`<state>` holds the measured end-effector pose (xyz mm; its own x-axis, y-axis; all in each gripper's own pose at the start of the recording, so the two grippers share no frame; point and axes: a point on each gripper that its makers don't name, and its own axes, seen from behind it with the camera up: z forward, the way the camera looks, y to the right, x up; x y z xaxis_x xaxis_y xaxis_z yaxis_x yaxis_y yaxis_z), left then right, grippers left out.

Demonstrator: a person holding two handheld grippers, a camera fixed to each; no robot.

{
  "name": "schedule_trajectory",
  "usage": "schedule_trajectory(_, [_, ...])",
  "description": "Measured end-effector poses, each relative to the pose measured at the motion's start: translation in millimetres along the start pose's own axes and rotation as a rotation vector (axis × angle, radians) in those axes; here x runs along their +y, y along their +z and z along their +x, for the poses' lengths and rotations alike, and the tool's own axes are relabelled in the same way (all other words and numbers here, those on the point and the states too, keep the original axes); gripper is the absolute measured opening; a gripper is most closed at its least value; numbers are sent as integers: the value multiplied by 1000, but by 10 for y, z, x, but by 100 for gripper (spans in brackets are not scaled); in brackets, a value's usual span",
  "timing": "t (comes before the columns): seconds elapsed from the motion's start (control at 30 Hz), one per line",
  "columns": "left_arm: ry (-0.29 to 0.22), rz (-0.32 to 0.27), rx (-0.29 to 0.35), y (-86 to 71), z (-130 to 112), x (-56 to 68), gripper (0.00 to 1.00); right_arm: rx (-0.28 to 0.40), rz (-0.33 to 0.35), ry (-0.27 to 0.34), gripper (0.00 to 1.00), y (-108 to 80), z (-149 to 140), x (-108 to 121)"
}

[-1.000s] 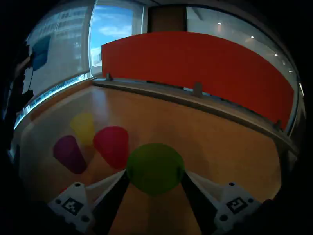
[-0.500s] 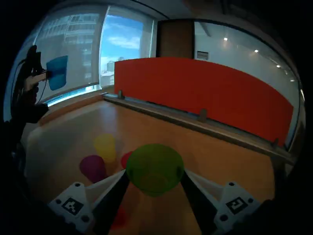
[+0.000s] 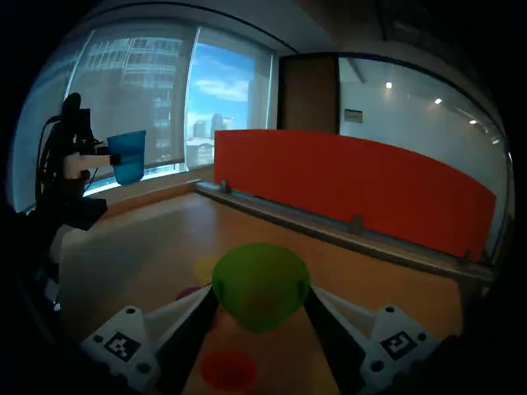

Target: Pour water

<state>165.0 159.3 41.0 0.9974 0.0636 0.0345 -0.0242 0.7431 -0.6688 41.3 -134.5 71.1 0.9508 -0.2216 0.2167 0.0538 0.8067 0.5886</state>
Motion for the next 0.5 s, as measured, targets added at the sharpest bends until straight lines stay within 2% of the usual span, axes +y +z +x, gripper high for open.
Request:
schedule_trajectory(0.3, [1,1,13,-73,59,45,81,59,23,-14,91,-53,139,-165])
schedule_trajectory(0.5, [5,0,14,-105,73,80,81,88,31,2,91,-54,186,-213])
